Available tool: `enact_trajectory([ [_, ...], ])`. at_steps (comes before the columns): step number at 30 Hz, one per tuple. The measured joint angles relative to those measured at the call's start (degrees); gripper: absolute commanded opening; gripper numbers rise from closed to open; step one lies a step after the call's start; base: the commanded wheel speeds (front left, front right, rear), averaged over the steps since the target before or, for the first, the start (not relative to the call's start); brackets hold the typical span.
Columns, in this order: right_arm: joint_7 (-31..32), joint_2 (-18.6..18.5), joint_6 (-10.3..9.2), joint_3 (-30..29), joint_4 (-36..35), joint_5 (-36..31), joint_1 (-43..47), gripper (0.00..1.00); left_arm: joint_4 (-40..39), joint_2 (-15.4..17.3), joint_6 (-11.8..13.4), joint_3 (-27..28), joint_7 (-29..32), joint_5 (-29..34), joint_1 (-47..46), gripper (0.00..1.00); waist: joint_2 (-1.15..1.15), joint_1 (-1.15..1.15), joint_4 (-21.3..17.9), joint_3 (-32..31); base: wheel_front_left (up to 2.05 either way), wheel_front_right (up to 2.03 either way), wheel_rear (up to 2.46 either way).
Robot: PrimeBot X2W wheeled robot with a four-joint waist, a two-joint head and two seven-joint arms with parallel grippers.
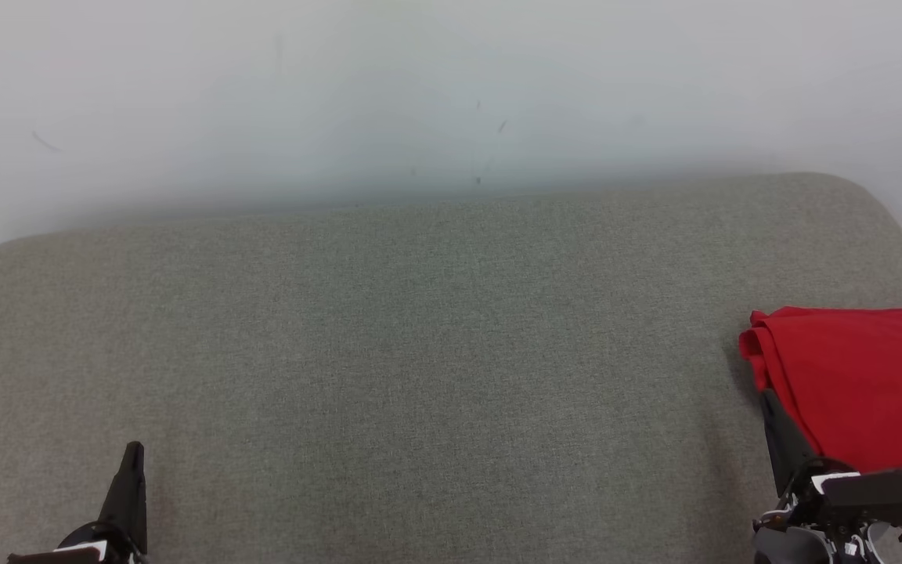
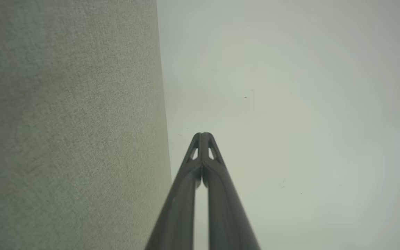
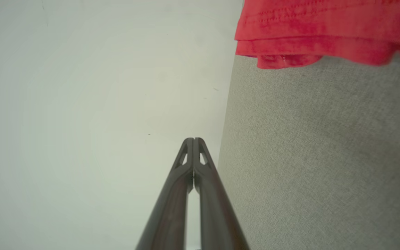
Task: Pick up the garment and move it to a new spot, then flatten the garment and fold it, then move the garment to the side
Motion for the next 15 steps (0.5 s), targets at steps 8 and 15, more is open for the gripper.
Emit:
enact_trajectory([
  [8, 0.00, 0.00, 0.00, 0.00, -0.10, 0.00, -0.61, 0.00, 0.01, -0.01, 0.00, 0.01, 0.00, 0.00, -0.09, 0.00, 0.00, 0.00, 0.00, 0.00, 0.00, 0.00, 0.00],
  [15, 0.00, 0.00, 0.00, 0.01, -0.11, 0.01, -0.61, 0.00, 0.02, -0.02, 0.00, 0.00, 0.00, 0.00, -0.10, 0.00, 0.00, 0.00, 0.00, 0.00, 0.00, 0.00, 0.00],
])
